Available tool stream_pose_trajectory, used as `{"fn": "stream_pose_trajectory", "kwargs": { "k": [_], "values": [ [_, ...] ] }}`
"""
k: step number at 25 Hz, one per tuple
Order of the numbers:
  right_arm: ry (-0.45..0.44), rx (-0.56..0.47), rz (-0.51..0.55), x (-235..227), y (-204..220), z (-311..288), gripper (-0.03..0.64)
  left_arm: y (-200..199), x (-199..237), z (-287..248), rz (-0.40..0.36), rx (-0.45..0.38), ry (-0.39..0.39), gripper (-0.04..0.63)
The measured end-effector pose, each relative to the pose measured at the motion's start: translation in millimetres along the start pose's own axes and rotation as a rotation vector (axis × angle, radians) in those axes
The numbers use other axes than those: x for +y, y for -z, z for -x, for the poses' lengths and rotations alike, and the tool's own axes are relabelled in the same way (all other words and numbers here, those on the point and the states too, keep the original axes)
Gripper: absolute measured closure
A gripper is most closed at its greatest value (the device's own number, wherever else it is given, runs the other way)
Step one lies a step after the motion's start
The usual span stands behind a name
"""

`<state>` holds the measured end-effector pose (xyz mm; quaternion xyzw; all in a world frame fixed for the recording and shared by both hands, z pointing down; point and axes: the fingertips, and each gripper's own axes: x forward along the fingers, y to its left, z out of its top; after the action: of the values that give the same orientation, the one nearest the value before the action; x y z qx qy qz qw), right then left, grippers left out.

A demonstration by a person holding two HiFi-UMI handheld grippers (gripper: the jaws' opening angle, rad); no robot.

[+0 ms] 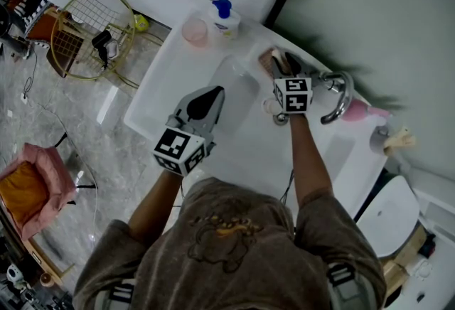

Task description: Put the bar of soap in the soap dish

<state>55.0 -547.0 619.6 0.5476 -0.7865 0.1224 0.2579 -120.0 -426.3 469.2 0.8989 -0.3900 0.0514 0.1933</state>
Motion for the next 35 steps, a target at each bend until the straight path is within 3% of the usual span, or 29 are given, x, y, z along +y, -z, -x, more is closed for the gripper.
{"fn": "stream_pose_trajectory", "kwargs": {
  "k": [13,22,29,35],
  "values": [
    [-0.030,0.041,0.018,14,10,4,0.411,-3,-4,18,0.000,-0.021,-0.025,0.591],
    [-0.057,-0.124,0.019,43,-55,51,0.411,-19,-21,35,-0.017,-0.068,-0.022,0.591],
    [-0.110,-0.295,0.067,81,-115,134,0.413,-30,-42,56,-0.043,-0.113,-0.016,0.591],
    [-0.133,-0.385,0.070,95,-132,210,0.416,-35,-68,73,-0.059,-0.135,0.004,0.591]
  ]
}}
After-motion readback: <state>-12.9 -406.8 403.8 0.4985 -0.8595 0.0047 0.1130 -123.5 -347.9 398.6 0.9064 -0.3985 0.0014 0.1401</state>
